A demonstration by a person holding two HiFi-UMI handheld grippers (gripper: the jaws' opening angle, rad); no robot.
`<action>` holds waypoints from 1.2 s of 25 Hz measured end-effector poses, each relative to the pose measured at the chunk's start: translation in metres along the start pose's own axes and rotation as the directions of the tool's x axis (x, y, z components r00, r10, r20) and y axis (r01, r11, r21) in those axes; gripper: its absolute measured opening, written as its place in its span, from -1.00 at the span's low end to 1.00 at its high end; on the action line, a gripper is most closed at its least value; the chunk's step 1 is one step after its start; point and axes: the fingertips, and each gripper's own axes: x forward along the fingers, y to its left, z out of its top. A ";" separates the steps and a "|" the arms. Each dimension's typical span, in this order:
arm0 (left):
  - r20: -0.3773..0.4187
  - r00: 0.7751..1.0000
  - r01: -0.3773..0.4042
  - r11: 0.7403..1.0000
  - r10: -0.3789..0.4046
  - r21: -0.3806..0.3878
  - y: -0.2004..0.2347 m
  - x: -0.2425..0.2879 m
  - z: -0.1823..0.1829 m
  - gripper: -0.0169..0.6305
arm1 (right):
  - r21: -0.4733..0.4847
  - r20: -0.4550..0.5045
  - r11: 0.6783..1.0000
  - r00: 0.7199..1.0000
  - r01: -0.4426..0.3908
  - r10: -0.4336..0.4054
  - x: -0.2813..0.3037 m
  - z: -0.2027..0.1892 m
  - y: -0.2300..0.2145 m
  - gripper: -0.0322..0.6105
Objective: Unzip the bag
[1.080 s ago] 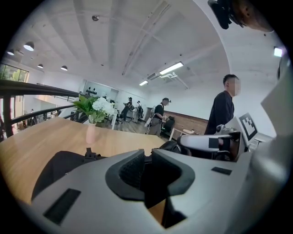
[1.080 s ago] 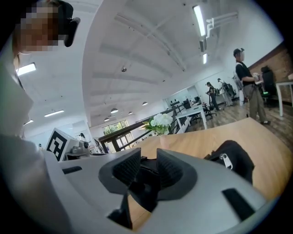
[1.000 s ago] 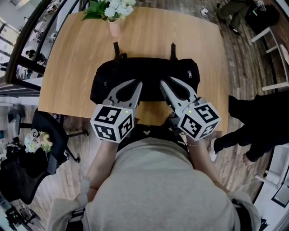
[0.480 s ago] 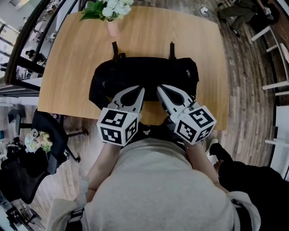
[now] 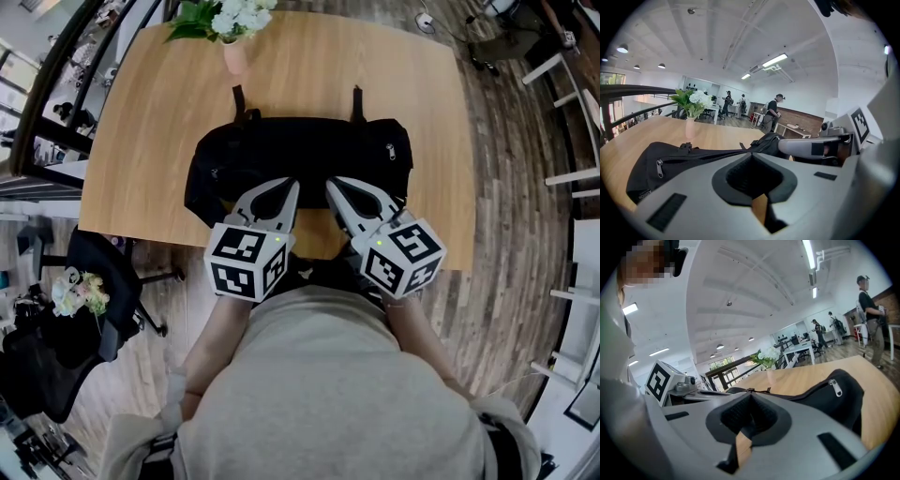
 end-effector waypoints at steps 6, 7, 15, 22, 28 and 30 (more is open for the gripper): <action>-0.009 1.000 0.004 1.000 -0.004 0.008 -0.001 0.003 -0.002 -0.89 | -0.013 -0.015 1.000 1.000 0.012 -0.012 0.001 -0.003 -0.003 -0.89; -0.012 1.000 0.005 1.000 -0.005 0.010 -0.001 0.004 -0.002 -0.89 | -0.012 -0.014 1.000 1.000 0.011 -0.011 0.001 -0.003 -0.003 -0.89; -0.029 0.999 0.015 1.000 -0.015 0.010 -0.001 0.004 -0.006 -0.89 | -0.007 -0.011 1.000 1.000 0.005 -0.005 0.001 -0.003 -0.002 -0.89; -0.040 0.999 0.021 1.000 -0.020 0.014 -0.004 0.003 -0.009 -0.89 | -0.018 -0.041 1.000 0.999 -0.009 0.008 0.008 -0.012 0.001 -0.89; -0.046 0.999 0.005 1.000 -0.005 0.014 -0.002 0.001 -0.011 -0.90 | -0.020 -0.043 1.000 0.999 -0.021 0.021 0.007 -0.010 0.004 -0.89; -0.047 0.999 0.005 1.000 -0.005 0.013 -0.002 0.000 -0.011 -0.89 | -0.022 -0.044 1.000 0.999 -0.022 0.021 0.007 -0.011 0.005 -0.89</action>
